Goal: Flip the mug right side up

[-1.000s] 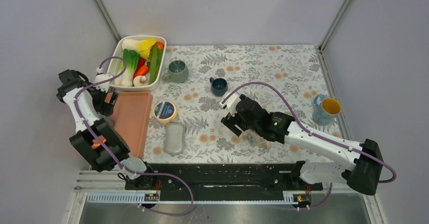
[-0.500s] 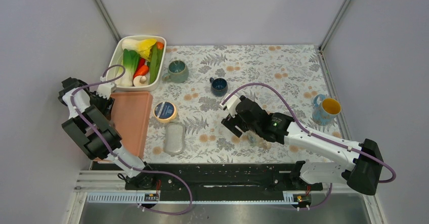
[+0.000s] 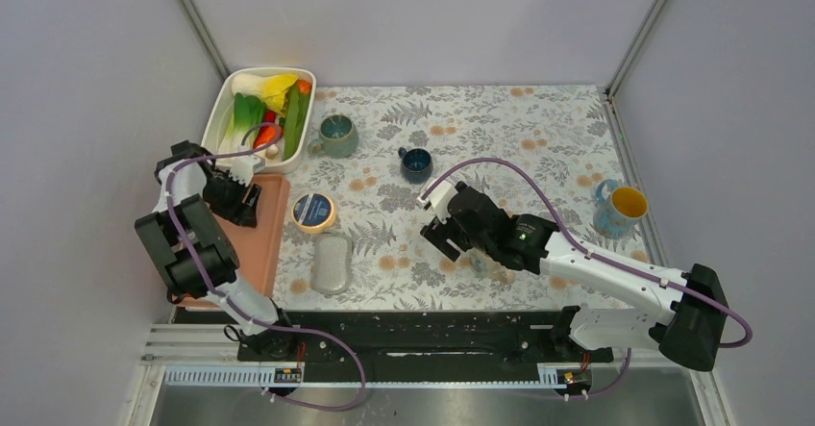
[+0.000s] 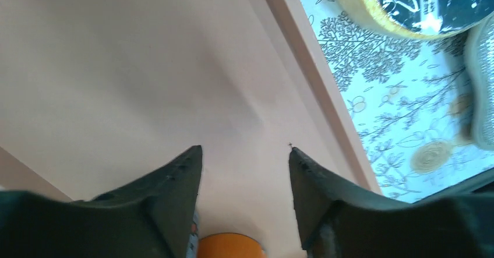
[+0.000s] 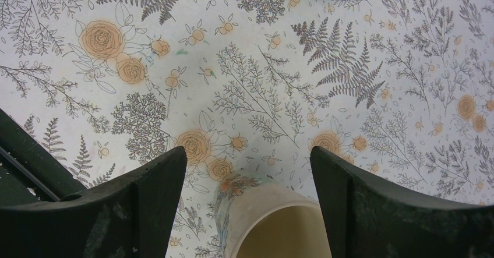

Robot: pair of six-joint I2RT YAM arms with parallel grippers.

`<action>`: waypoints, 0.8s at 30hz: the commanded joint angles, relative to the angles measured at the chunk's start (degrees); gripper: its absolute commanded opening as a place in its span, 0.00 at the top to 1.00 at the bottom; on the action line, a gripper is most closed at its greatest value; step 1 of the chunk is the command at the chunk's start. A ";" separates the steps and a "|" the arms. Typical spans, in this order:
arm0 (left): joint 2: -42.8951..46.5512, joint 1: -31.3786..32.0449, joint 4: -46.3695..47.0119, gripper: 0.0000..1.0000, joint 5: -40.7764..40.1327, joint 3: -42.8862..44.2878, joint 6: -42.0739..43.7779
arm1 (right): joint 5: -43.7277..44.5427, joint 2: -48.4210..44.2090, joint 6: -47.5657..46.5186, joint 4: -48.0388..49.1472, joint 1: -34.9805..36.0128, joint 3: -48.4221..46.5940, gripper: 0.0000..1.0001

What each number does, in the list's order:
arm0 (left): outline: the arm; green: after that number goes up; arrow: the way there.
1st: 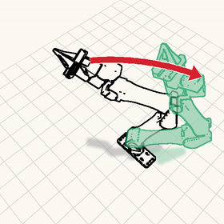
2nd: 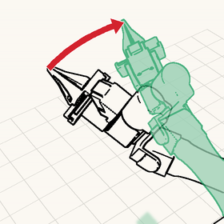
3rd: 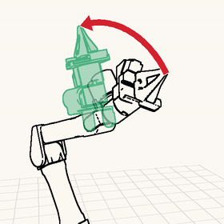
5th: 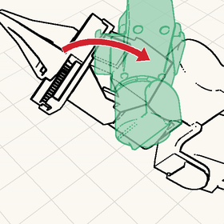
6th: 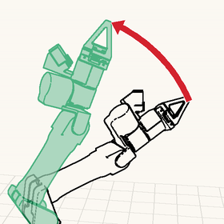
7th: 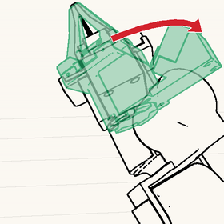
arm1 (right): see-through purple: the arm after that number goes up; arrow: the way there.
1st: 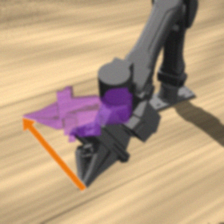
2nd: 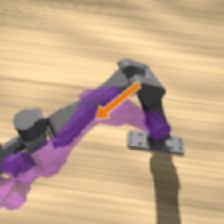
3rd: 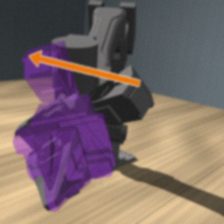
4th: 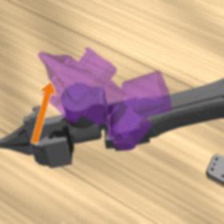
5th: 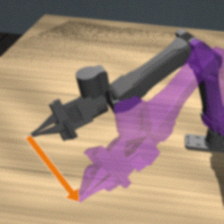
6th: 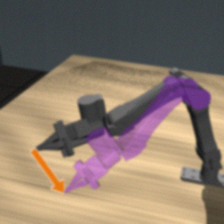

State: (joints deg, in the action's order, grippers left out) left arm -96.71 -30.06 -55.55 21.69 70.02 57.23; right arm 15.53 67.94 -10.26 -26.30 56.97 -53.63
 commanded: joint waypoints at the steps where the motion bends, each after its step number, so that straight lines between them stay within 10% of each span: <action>1: 5.79 -2.81 -0.05 0.33 2.27 2.37 -3.81 | -0.01 -1.05 -0.20 1.17 -0.13 0.21 0.13; 8: 10.76 -10.91 1.02 0.01 -4.74 4.31 -0.26 | -0.29 0.39 -0.11 1.19 -0.20 0.31 0.13; 19: 9.21 -15.51 4.52 0.02 -6.86 0.66 0.59 | -0.86 2.37 -0.67 1.19 -0.15 -1.22 0.13; 24: 8.29 -15.64 6.70 0.21 -6.75 -0.08 0.23 | -0.93 3.22 -0.92 1.23 -0.15 -1.38 0.13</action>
State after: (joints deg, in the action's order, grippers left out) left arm -87.50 -45.32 -52.10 15.20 70.28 57.14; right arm 15.33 70.39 -10.63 -26.33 56.97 -53.12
